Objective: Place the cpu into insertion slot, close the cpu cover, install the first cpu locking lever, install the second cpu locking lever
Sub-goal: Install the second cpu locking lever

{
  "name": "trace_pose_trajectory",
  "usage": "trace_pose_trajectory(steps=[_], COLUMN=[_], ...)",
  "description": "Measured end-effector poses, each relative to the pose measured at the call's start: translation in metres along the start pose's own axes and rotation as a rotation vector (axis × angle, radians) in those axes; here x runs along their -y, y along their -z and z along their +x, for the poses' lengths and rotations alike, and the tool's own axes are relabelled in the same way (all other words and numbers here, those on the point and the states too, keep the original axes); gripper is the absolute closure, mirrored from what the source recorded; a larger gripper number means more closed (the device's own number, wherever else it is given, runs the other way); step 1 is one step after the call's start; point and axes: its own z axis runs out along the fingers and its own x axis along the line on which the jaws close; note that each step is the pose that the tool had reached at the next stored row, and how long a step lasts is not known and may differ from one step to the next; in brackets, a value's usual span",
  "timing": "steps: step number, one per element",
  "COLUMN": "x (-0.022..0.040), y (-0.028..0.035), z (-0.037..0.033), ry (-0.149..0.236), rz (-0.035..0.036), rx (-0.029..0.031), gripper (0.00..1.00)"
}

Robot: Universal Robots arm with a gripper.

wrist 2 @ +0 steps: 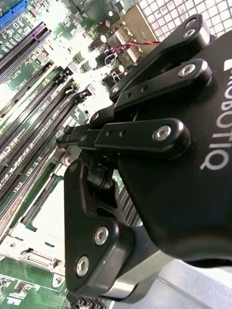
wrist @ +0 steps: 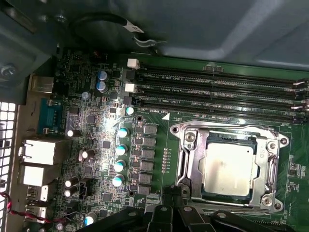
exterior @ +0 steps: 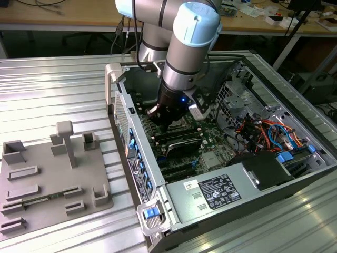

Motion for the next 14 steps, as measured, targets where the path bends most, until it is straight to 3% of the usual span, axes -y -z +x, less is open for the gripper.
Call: trace_pose_trajectory(steps=[1,2,3,4,10,14], x=[-0.001,-0.0019,-0.0023,-0.0023,-0.003,-0.0031], y=[-0.0022,-0.004,0.0038,0.0069,0.0178,0.0192], z=[-0.0001,-0.0002,-0.0009,-0.0009,-0.0008,-0.0026], ry=[0.0,0.002,0.002,0.002,0.002,0.002], rz=[-0.0024,-0.0102,-0.0106,-0.0105,-0.01,-0.0099], rx=[0.0,0.0008,0.0012,0.0011,0.0011,0.0011], gripper=[0.89,0.89,0.89,0.89,0.89,0.89])
